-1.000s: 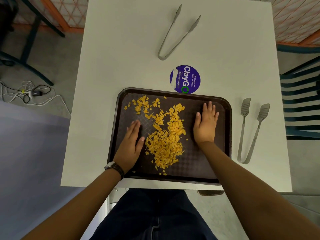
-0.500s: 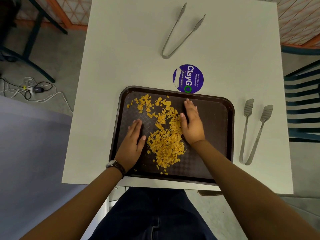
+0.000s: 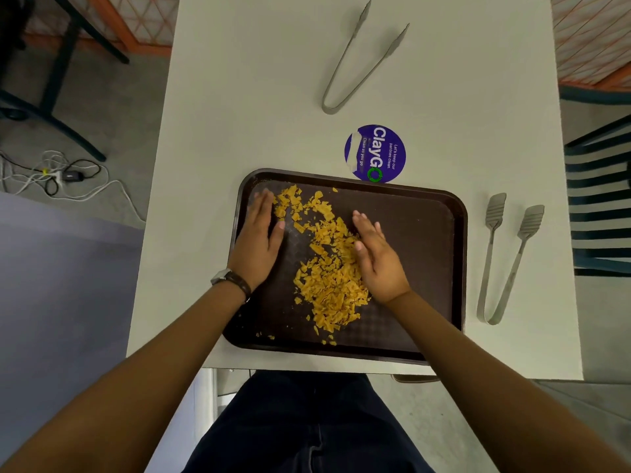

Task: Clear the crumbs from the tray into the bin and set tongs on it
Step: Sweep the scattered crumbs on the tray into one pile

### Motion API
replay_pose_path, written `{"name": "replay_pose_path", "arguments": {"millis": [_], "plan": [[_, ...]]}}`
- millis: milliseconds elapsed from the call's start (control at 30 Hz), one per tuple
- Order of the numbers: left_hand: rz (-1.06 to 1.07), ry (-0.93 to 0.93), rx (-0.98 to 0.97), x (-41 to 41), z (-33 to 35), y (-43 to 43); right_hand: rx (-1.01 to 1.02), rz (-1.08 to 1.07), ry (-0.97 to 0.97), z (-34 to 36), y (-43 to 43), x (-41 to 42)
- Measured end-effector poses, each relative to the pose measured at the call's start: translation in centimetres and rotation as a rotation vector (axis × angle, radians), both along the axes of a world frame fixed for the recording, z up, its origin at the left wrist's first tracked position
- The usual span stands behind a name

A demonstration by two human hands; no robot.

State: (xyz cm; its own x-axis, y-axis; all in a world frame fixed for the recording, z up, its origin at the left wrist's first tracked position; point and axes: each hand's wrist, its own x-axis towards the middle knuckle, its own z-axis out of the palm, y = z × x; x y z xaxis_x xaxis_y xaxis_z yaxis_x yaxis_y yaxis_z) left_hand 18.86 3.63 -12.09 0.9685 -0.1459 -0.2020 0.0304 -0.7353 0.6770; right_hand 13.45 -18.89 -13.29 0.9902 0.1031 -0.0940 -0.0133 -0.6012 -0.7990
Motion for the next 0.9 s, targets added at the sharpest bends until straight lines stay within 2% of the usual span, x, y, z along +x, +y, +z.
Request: {"name": "replay_pose_path", "arguments": {"millis": [133,333,600,733,900], "plan": [[-0.044,0.032,0.065,2.4,-1.1,-0.3,-0.003,-0.150,0.032,-0.1,-0.6,-2.9],[-0.125,0.016,0.139,1.4,-2.4,-0.8,-0.073,-0.216,0.067,-0.5,-1.1,-5.6],[-0.426,0.199,-0.027,-4.4,-1.8,-3.4,-0.089,-0.164,0.068,-0.2,-0.9,-5.6],[-0.335,0.145,-0.084,-3.5,-1.2,-3.1,-0.075,-0.158,0.068,-0.1,-0.8,-5.5],[-0.194,0.050,0.043,1.2,-1.6,-2.1,-0.071,-0.201,0.075,-0.1,-1.0,-5.6]]}}
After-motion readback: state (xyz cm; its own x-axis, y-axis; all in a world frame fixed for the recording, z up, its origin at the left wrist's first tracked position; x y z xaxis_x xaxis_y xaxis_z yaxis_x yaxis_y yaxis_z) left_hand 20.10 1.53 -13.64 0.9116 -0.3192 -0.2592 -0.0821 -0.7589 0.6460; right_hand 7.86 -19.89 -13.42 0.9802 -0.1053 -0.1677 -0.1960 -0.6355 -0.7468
